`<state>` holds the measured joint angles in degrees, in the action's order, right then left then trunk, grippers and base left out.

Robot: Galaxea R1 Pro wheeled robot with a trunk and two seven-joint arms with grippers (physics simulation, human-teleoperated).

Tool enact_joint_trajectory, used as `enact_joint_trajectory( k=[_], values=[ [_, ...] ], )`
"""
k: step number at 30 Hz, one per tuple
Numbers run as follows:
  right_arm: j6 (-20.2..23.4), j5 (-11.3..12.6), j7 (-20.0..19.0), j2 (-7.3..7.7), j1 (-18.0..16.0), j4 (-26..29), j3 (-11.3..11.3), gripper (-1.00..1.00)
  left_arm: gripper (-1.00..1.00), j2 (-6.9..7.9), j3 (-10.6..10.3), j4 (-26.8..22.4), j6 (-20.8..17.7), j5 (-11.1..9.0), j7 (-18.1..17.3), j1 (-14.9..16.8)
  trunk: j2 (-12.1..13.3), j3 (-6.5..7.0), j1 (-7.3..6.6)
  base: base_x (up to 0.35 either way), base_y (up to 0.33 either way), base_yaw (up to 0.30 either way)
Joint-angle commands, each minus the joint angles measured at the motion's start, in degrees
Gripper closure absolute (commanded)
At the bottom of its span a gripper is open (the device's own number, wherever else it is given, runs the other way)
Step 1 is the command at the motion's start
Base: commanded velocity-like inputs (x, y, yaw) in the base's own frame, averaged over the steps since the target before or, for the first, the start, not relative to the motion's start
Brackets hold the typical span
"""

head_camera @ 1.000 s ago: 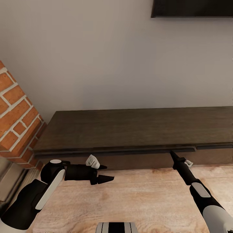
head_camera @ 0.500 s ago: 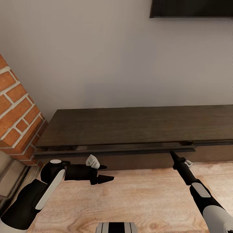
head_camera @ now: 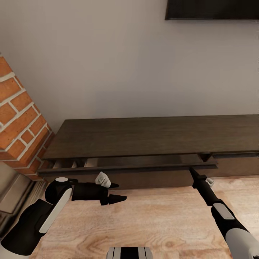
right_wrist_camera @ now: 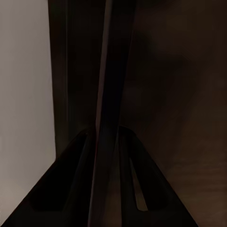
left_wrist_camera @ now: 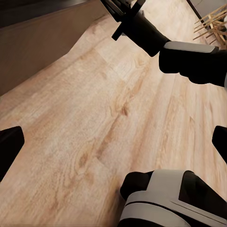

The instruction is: Place each of the two pumpkins and all three candles from the living room inside a cabinet in the living room (use any cabinet), then make sure every cabinet is closed, and position the cauldron so it is next to a table in the living room.

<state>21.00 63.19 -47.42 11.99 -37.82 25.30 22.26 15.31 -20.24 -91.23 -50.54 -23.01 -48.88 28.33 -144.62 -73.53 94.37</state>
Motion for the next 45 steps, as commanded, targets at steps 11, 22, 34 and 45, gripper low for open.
enact_joint_trajectory(
  k=[11,22,34,45],
  values=[
    [0.20,-0.79,0.05,-0.05,0.03,-0.17,-0.72,1.00,-1.00,-0.01,-0.06,0.00,-0.22,-0.19,0.01,0.04,-0.01,-0.05,-0.01,-0.108,0.000,0.000],
    [0.18,-0.79,0.05,-0.09,0.03,-0.22,-0.72,1.00,-1.00,-0.01,-0.06,0.00,-0.18,-0.19,0.01,0.04,-0.01,-0.05,-0.01,-0.123,0.000,0.000],
    [0.18,-0.79,0.05,-0.11,0.03,-0.24,-0.76,1.00,-1.00,0.02,-0.06,0.00,-0.18,-0.19,0.01,0.04,-0.01,-0.05,-0.01,-0.095,0.000,0.000],
    [0.26,-0.79,0.05,-0.12,0.03,-0.25,-0.72,1.00,-1.00,0.05,-0.06,0.00,-0.18,-0.19,0.01,0.05,-0.01,-0.05,-0.01,-0.069,0.000,0.000]
  ],
)
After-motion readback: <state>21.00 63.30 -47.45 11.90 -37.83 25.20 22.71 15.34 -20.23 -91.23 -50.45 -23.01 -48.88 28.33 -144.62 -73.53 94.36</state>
